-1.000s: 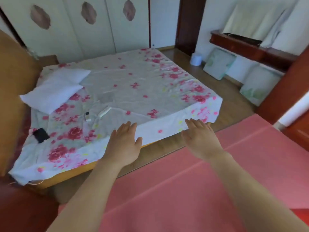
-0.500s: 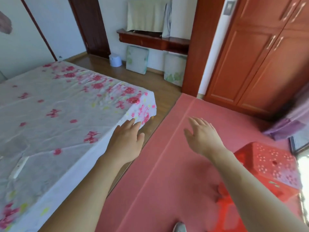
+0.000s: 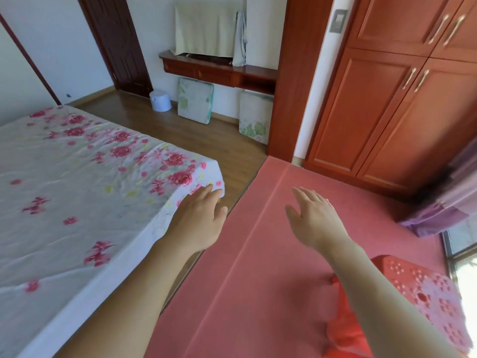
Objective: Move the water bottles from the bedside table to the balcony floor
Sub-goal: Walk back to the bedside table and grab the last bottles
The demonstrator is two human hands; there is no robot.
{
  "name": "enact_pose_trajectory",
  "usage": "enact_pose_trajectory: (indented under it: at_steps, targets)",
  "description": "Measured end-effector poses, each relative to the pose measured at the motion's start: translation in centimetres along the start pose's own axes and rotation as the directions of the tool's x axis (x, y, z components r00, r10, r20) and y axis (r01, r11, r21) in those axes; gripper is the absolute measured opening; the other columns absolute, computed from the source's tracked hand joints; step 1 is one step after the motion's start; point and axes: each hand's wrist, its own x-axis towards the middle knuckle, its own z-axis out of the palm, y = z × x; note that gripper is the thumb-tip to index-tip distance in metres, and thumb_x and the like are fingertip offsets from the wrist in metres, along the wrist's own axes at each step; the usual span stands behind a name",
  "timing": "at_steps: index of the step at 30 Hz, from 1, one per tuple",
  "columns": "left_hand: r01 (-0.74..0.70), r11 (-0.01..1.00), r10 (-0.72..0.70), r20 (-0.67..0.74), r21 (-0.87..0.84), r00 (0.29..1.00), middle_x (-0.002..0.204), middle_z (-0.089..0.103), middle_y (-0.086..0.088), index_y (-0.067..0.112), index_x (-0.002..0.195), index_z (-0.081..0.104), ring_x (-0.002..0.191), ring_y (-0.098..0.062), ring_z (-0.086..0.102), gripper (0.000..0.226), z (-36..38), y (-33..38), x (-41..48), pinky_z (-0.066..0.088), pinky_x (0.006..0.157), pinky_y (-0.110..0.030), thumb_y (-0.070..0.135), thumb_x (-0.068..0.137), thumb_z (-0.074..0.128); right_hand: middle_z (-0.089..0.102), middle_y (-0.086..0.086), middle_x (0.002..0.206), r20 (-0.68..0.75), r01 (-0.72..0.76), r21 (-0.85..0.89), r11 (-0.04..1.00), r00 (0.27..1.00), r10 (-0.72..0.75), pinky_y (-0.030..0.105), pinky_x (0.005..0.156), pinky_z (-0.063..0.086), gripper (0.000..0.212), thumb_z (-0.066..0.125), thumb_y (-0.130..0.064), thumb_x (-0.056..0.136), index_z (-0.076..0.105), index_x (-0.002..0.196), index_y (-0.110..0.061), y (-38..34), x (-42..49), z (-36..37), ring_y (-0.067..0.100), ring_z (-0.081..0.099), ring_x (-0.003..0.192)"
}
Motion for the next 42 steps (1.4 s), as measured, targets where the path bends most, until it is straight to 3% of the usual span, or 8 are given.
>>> enact_pose_trajectory:
  at_steps: [8,13,21,26,28,33,38,42]
  targets:
    - [-0.010,0.999,0.014,0.088,-0.050,0.996,0.165,0.017,-0.001,0.021,0.153,0.032,0.151,-0.021,0.014,0.054,1.2,-2.6,14.6,0.018,0.120,-0.040,0.043,0.104,0.034,0.030,0.002,0.160,-0.004,-0.078,-0.046,0.996,0.997,0.078,0.050,0.122,0.016,0.055,0.031,-0.039,0.103,0.029,0.154,-0.016,0.9,11.7,0.2,0.023,0.021,0.149]
    - [-0.096,0.994,0.103,0.133,-0.059,0.986,0.165,0.014,-0.003,0.020,0.154,0.030,0.152,-0.021,0.010,0.054,1.2,-2.7,23.2,0.014,0.121,-0.039,0.040,0.105,0.033,0.028,0.001,0.161,-0.032,-0.161,-0.062,0.985,0.987,0.159,0.048,0.122,0.014,0.056,0.029,-0.039,0.103,0.029,0.155,-0.017,1.2,18.5,-1.1,0.022,0.019,0.150]
    - [-0.222,0.975,0.214,0.184,0.020,0.959,0.166,0.013,-0.002,0.020,0.155,0.027,0.152,-0.018,0.007,0.054,1.8,0.4,35.4,0.010,0.123,-0.042,0.042,0.105,0.029,0.028,-0.001,0.161,-0.086,-0.255,0.030,0.967,0.963,0.256,0.036,0.121,0.015,0.054,0.034,-0.035,0.104,0.027,0.155,-0.018,4.8,27.3,-3.3,0.019,0.018,0.150]
    - [-0.231,0.969,0.211,0.200,0.087,0.957,0.166,0.014,-0.002,0.021,0.156,0.026,0.152,-0.017,0.008,0.056,4.0,2.2,44.1,0.011,0.123,-0.043,0.044,0.105,0.026,0.028,-0.001,0.161,-0.053,-0.255,0.027,0.967,0.965,0.256,0.039,0.121,0.016,0.054,0.033,-0.033,0.103,0.028,0.155,-0.017,9.6,34.6,-4.0,0.022,0.018,0.150]
    - [-0.218,0.970,0.194,0.198,0.105,0.961,0.165,0.017,-0.002,0.021,0.155,0.027,0.152,-0.017,0.010,0.056,4.2,3.0,47.7,0.012,0.123,-0.043,0.044,0.105,0.026,0.028,0.000,0.161,-0.044,-0.231,0.023,0.973,0.972,0.232,0.042,0.123,0.016,0.054,0.032,-0.032,0.103,0.029,0.154,-0.017,11.5,38.1,-4.4,0.023,0.018,0.150]
    - [-0.156,0.985,0.145,0.136,0.074,0.980,0.164,0.020,-0.002,0.021,0.154,0.029,0.151,-0.016,0.013,0.053,3.8,5.2,55.9,0.016,0.122,-0.042,0.041,0.105,0.027,0.051,0.006,0.141,-0.062,-0.138,-0.008,0.990,0.989,0.137,0.039,0.110,0.029,0.039,0.034,-0.024,0.102,0.049,0.135,-0.008,14.6,47.6,-6.8,0.026,0.039,0.132]
    - [-0.086,0.994,0.083,0.048,0.067,0.995,0.163,0.024,-0.002,0.020,0.153,0.032,0.150,-0.016,0.017,0.051,3.2,5.2,61.6,0.016,0.122,-0.037,0.038,0.106,0.029,0.048,0.002,0.147,-0.050,-0.028,-0.016,0.999,0.998,0.027,0.042,0.114,0.025,0.044,0.034,-0.027,0.102,0.046,0.141,-0.010,15.9,56.3,-7.8,0.022,0.038,0.135]
    - [-0.044,0.997,0.044,-0.007,0.070,0.999,0.161,0.029,-0.004,0.017,0.151,0.035,0.149,-0.018,0.020,0.049,3.5,3.8,66.7,0.017,0.121,-0.037,0.035,0.105,0.030,0.036,0.001,0.157,-0.010,0.050,-0.041,0.998,0.999,-0.051,0.042,0.121,0.015,0.051,0.032,-0.030,0.104,0.034,0.152,-0.013,15.7,63.0,-7.8,0.019,0.026,0.147]
